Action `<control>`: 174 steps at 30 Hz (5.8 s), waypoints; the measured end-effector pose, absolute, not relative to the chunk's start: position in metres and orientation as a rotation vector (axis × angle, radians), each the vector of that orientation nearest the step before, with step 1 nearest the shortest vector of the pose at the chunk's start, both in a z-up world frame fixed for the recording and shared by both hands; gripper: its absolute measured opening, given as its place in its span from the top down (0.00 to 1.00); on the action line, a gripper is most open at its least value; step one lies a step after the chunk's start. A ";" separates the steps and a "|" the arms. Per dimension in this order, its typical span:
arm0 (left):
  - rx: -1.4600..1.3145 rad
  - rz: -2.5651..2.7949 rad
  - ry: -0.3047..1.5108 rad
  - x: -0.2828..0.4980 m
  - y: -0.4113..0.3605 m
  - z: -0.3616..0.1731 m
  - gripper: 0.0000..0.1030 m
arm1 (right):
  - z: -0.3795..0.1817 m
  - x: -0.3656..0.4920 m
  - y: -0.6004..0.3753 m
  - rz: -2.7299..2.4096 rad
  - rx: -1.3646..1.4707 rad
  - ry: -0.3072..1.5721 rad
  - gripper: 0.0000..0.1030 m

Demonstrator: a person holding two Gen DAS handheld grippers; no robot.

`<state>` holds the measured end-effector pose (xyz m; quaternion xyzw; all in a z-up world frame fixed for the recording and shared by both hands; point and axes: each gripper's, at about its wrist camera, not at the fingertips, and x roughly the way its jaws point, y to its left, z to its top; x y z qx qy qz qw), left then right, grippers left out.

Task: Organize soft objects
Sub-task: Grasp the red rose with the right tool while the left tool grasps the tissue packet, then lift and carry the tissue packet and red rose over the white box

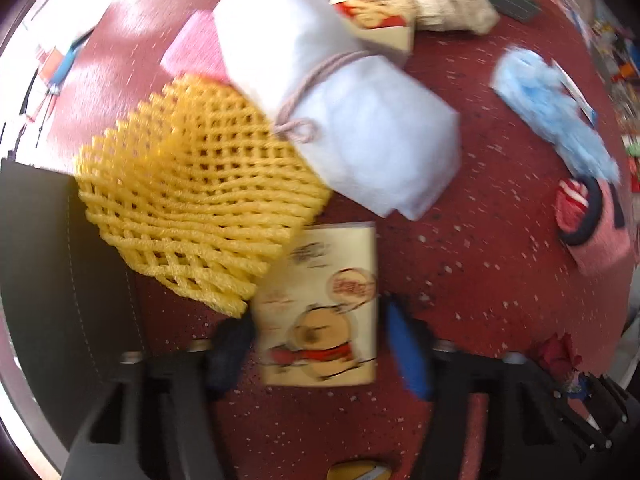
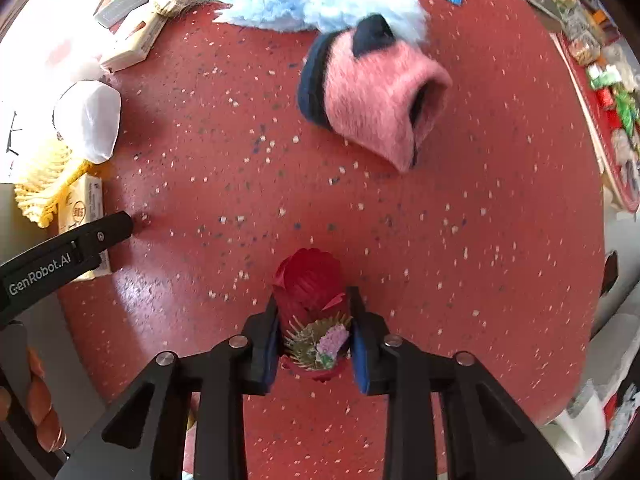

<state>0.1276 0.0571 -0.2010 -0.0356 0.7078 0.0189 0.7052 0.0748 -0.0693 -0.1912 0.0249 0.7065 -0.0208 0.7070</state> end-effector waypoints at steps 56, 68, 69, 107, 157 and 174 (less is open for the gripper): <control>-0.052 -0.360 1.422 -0.030 0.136 -0.074 0.47 | -0.144 -0.109 0.020 -0.090 0.055 1.608 0.69; -0.142 -0.269 1.398 -0.034 0.184 -0.073 0.47 | -0.099 -0.102 0.044 -0.041 -0.039 1.593 0.69; -0.147 -0.261 1.397 -0.035 0.187 -0.073 0.47 | -0.095 -0.100 0.047 -0.037 -0.047 1.591 0.69; -0.295 0.015 1.370 -0.068 0.292 -0.086 0.47 | -0.061 -0.085 0.184 0.301 -0.276 1.494 0.69; -0.177 0.043 1.478 -0.100 0.296 -0.111 0.47 | -0.086 -0.140 0.244 0.659 -0.389 1.540 0.69; -0.157 0.040 1.497 -0.099 0.292 -0.116 0.47 | -0.089 -0.139 0.244 0.664 -0.392 1.567 0.69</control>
